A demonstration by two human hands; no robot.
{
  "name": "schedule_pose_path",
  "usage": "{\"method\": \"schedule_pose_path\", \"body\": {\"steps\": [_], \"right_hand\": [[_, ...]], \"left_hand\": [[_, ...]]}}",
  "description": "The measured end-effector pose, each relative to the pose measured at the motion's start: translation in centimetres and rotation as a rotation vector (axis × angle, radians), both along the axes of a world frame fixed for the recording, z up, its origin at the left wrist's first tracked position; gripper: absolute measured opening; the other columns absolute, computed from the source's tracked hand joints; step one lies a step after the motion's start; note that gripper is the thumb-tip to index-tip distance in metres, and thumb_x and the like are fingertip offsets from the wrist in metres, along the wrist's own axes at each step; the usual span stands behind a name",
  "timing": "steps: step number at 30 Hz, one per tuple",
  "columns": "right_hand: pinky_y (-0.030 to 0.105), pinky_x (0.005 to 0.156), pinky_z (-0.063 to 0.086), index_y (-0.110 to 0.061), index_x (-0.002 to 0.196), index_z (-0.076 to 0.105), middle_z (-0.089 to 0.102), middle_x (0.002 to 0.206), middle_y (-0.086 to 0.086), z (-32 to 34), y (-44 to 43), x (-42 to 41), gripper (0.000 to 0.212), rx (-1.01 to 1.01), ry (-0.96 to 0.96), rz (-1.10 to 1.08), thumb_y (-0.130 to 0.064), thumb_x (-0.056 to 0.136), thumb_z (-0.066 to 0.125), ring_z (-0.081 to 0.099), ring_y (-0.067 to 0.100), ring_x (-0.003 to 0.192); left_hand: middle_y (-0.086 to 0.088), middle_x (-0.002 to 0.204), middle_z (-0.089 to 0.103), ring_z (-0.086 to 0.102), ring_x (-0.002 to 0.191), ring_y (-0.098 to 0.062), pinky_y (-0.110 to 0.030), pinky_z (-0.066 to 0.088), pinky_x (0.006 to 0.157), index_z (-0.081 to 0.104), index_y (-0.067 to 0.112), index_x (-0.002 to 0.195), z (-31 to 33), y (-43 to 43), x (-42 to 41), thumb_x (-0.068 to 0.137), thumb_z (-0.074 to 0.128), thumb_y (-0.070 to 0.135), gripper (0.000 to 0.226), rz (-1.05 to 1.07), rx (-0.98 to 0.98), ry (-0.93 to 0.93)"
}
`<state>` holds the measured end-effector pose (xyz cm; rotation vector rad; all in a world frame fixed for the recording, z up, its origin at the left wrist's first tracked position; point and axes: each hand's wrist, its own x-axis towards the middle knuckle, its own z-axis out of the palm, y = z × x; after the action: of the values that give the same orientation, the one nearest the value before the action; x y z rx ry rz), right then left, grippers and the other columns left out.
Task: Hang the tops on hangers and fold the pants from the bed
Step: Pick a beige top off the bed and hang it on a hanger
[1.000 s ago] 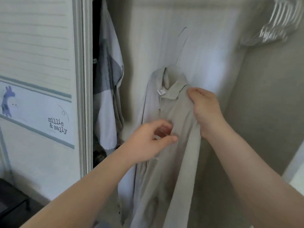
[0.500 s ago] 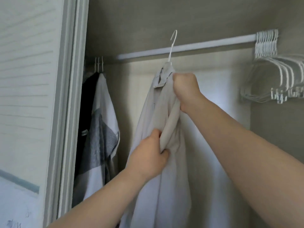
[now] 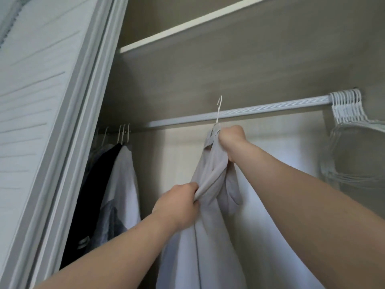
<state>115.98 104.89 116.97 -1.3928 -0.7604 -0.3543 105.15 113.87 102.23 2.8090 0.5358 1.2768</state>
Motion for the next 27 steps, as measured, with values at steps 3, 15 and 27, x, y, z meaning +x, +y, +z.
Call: {"method": "schedule_pose_path", "body": {"steps": [3,15,27], "right_hand": [[0.045,0.095,0.051,0.003,0.11,0.058,0.064,0.113,0.022,-0.4,0.9,0.4,0.019,-0.018,0.0,-0.005,-0.008,0.096,0.05,0.063,0.041,0.112],[0.03,0.047,0.049,-0.001,0.082,0.053,0.061,0.074,0.018,-4.8,0.5,-4.0,0.012,-0.585,-0.325,-0.189,-0.01,0.087,0.048,0.063,0.032,0.051],[0.023,0.062,0.042,-0.011,0.064,0.037,0.065,0.095,0.02,-7.2,3.2,-10.0,0.035,-0.646,-0.606,-0.115,-0.01,0.099,0.045,0.067,0.032,0.094]], "left_hand": [[-0.009,0.101,0.061,0.06,0.096,-0.038,-0.036,0.044,0.072,0.033,0.025,0.074,-0.5,0.6,0.0,0.093,0.051,0.026,0.027,0.015,0.016,0.034],[-0.006,0.099,0.06,0.061,0.092,-0.031,-0.039,0.049,0.075,0.045,0.017,0.094,-2.1,1.9,-4.7,0.095,0.045,0.018,0.002,0.166,0.147,0.25],[0.001,0.081,0.039,0.052,0.077,-0.027,-0.034,0.04,0.063,0.036,0.019,0.071,-4.1,3.9,-9.8,0.09,0.048,0.007,0.026,0.413,0.031,0.3]]}}
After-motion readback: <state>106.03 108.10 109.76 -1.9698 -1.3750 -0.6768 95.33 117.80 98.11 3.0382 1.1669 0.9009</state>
